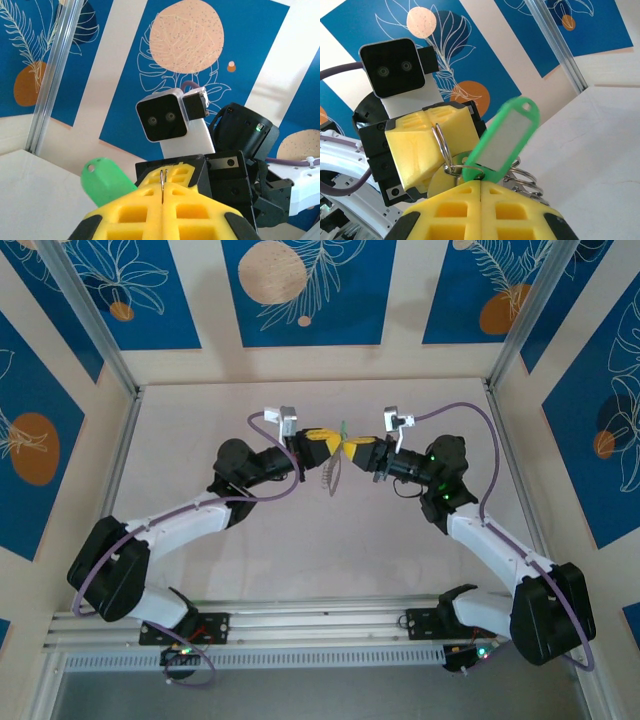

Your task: Put the keys on the keyring

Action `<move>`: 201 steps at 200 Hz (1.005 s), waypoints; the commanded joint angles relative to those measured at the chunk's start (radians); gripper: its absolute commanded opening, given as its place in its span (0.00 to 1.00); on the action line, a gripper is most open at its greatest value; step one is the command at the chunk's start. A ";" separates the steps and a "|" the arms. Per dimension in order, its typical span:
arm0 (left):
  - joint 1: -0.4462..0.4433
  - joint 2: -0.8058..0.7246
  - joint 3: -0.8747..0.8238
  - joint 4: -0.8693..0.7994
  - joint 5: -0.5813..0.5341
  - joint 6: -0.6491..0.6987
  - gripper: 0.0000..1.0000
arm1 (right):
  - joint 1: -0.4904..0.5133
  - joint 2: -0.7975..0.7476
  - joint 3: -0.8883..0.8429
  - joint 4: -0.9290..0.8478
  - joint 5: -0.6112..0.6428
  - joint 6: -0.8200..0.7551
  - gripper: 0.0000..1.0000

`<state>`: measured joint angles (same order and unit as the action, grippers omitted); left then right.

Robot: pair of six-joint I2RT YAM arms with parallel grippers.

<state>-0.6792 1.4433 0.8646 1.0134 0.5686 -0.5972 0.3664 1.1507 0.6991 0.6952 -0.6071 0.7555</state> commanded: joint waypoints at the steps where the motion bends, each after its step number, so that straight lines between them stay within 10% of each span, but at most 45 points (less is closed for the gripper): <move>1: 0.002 0.003 0.011 0.083 0.005 -0.018 0.00 | 0.009 0.001 0.005 -0.029 -0.004 -0.018 0.22; 23: 0.004 0.003 0.004 0.096 -0.004 -0.025 0.00 | -0.002 -0.046 0.000 -0.105 0.025 -0.056 0.37; 201: 0.006 0.037 -0.041 0.254 -0.112 -0.160 0.00 | 0.027 -0.003 0.138 -0.052 0.146 -0.028 0.45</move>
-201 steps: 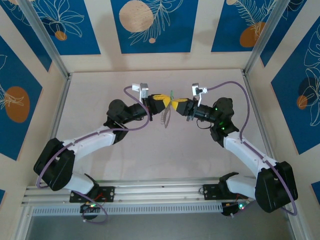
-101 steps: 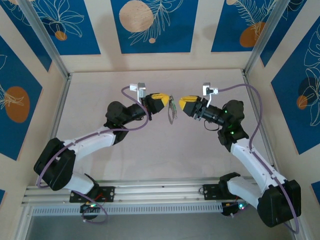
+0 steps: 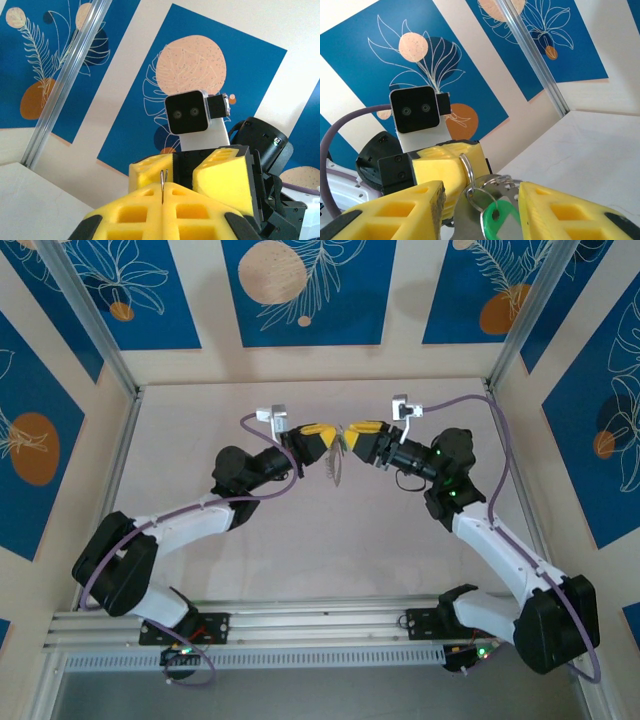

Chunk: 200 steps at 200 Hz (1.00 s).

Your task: Put the keys on the keyring

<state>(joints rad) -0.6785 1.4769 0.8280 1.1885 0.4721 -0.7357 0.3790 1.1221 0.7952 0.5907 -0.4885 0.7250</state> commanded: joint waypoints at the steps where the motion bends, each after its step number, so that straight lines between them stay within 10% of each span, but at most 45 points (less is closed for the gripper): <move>1: 0.005 0.003 -0.004 0.079 -0.015 -0.021 0.00 | 0.016 0.027 0.042 0.054 0.028 0.002 0.44; 58: 0.005 0.003 -0.006 0.076 -0.013 -0.019 0.00 | 0.038 0.067 0.065 0.074 0.024 0.001 0.36; 113: 0.004 0.006 -0.004 0.075 -0.018 -0.015 0.00 | 0.038 0.051 0.043 0.061 0.018 -0.016 0.00; 147: 0.009 -0.007 -0.004 0.050 -0.011 0.008 0.00 | 0.028 0.037 0.048 0.011 0.005 -0.045 0.00; 200: 0.086 -0.108 0.004 -0.177 0.069 0.126 0.35 | -0.040 0.058 0.139 -0.201 -0.121 -0.174 0.00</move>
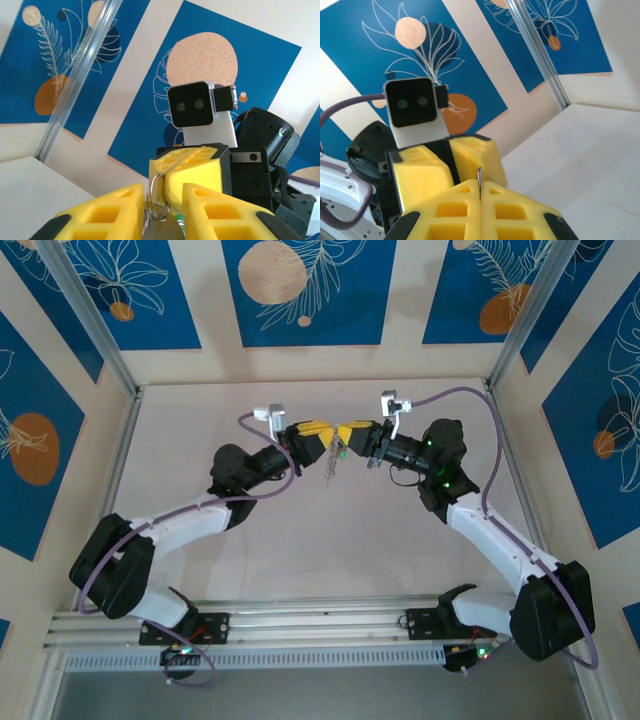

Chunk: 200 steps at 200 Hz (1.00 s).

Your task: Put the keys on the keyring

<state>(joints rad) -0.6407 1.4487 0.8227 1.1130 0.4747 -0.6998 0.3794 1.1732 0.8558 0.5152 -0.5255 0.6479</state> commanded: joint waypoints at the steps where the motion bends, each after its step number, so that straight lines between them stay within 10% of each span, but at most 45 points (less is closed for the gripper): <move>1: 0.051 -0.082 0.010 -0.110 0.068 0.094 0.35 | -0.042 0.007 0.080 -0.129 -0.087 -0.100 0.00; 91: 0.179 -0.071 0.261 -0.671 0.399 0.361 0.55 | -0.108 0.168 0.351 -0.564 -0.361 -0.410 0.00; 200: 0.208 0.075 0.424 -0.779 0.621 0.355 0.54 | -0.077 0.254 0.443 -0.696 -0.441 -0.508 0.00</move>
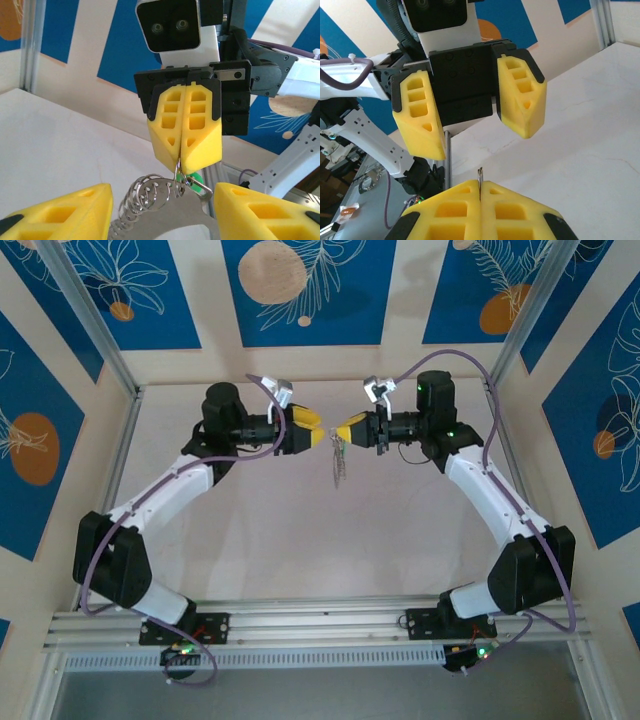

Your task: Put the keys on the keyring

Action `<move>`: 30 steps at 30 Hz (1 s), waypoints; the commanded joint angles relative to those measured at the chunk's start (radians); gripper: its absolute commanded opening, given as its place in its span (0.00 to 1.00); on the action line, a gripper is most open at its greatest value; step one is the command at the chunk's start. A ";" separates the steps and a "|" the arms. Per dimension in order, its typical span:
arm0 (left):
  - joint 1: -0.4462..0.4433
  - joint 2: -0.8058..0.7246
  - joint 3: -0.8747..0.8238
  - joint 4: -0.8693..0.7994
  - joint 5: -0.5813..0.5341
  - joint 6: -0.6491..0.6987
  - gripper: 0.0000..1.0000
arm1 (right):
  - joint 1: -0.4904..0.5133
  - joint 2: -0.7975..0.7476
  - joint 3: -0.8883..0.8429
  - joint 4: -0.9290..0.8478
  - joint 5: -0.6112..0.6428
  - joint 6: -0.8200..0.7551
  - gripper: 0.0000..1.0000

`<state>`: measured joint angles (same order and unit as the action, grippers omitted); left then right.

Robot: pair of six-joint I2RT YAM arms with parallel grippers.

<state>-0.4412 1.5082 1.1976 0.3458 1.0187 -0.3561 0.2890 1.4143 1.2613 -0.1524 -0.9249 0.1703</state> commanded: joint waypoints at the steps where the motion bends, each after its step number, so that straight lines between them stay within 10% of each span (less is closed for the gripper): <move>1: 0.009 0.016 0.049 -0.013 0.078 0.010 0.54 | 0.013 0.013 0.037 -0.028 -0.042 -0.030 0.00; 21: -0.005 0.064 0.081 -0.014 0.100 -0.002 0.46 | 0.031 0.019 0.049 0.010 -0.035 -0.006 0.00; 30: -0.014 0.076 0.092 -0.007 0.106 -0.003 0.24 | 0.036 0.023 0.050 0.013 -0.027 -0.005 0.00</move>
<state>-0.4469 1.5730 1.2560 0.3286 1.1004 -0.3630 0.3180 1.4296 1.2755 -0.1467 -0.9264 0.1631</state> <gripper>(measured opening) 0.263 0.066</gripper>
